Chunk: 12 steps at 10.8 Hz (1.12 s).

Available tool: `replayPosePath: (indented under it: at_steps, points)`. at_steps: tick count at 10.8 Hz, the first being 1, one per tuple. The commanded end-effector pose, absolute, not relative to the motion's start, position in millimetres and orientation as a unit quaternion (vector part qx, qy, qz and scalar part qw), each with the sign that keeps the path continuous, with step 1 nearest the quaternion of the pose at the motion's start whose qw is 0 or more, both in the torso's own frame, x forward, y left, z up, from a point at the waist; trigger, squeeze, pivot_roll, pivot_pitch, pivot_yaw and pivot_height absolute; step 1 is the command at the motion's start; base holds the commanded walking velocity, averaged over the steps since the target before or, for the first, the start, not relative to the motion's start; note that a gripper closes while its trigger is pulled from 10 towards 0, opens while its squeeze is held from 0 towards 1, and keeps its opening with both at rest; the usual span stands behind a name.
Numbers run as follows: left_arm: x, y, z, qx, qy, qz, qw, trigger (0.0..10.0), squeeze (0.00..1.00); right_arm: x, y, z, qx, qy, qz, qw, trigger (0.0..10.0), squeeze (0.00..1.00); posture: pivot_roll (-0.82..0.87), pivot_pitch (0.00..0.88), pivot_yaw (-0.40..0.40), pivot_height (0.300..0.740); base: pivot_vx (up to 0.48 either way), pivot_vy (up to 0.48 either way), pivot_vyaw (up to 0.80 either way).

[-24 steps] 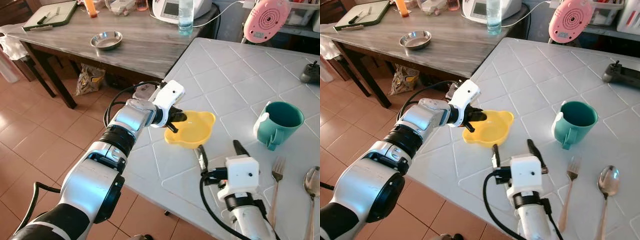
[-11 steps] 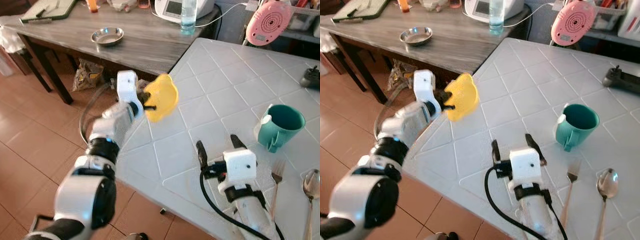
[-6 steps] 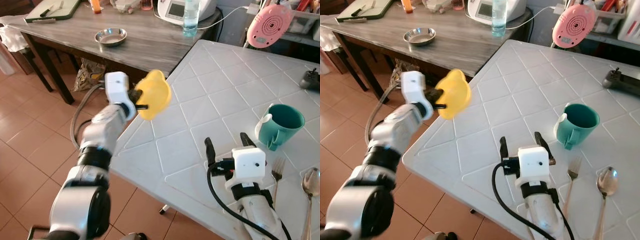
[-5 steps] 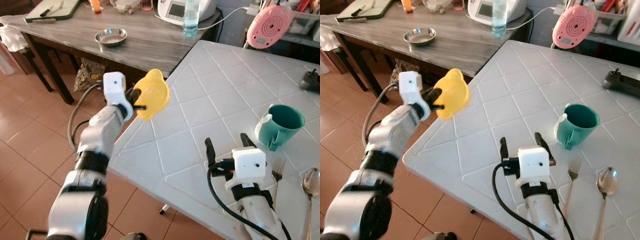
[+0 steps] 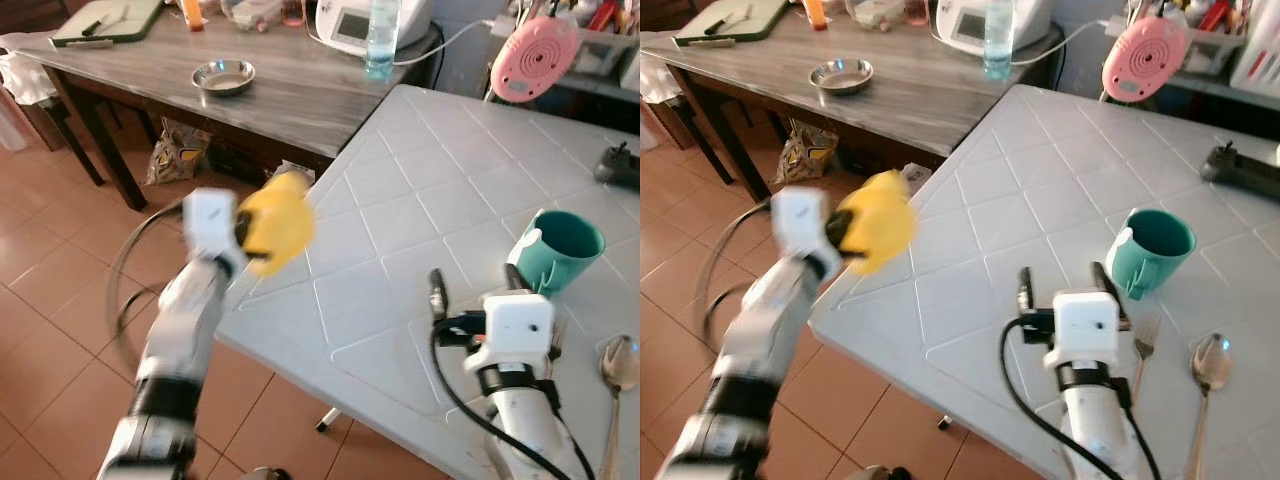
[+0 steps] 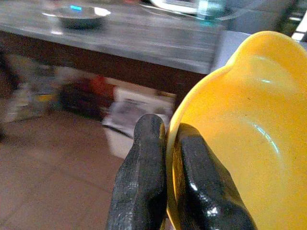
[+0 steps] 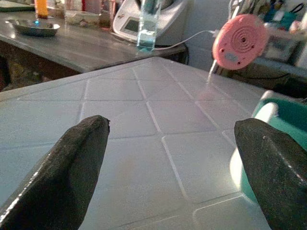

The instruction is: Setting the table

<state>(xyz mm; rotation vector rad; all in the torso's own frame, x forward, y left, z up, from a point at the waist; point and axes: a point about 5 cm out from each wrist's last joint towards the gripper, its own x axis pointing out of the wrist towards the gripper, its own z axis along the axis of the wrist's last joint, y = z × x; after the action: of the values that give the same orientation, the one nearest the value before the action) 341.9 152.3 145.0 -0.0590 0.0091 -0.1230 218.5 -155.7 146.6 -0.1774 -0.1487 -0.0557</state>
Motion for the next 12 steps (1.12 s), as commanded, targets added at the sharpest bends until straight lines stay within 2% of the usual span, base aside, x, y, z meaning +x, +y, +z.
replayPosePath:
  at_steps: [1,3,6,7,10,12]
  points:
    - [339,158,153,-0.022,-0.018,-0.046,0.999,10.0,0.0,216,-157,148,-0.083,-0.078,-0.038,0.993,10.0,0.0,0.06,0.064,0.01,0.74,0.0,0.0,0.0]
    - [319,181,145,0.014,-0.026,-0.002,1.0,10.0,0.0,213,-152,139,-0.085,-0.065,-0.032,0.994,10.0,0.0,0.09,0.064,-0.013,0.74,0.0,0.0,0.0]
    - [305,182,140,0.05,-0.036,-0.004,0.998,10.0,0.0,216,-166,143,-0.102,-0.074,-0.057,0.99,10.0,0.0,0.1,0.068,-0.009,0.74,0.0,0.0,0.0]
    - [306,183,142,0.052,-0.036,-0.003,0.998,10.0,0.0,216,-169,142,-0.101,-0.072,-0.065,0.99,10.0,0.0,0.09,0.07,0.003,0.74,0.0,0.0,0.0]
    - [318,186,154,0.049,-0.048,0.006,0.998,10.0,0.0,214,-163,140,-0.095,-0.071,-0.064,0.991,10.0,0.0,0.09,0.068,0.017,0.74,0.0,0.0,-0.71]
    - [319,184,151,0.046,-0.039,0.002,0.998,10.0,0.0,213,-163,141,-0.092,-0.073,-0.066,0.991,10.0,0.0,0.08,0.069,0.023,0.74,0.0,0.0,-0.24]
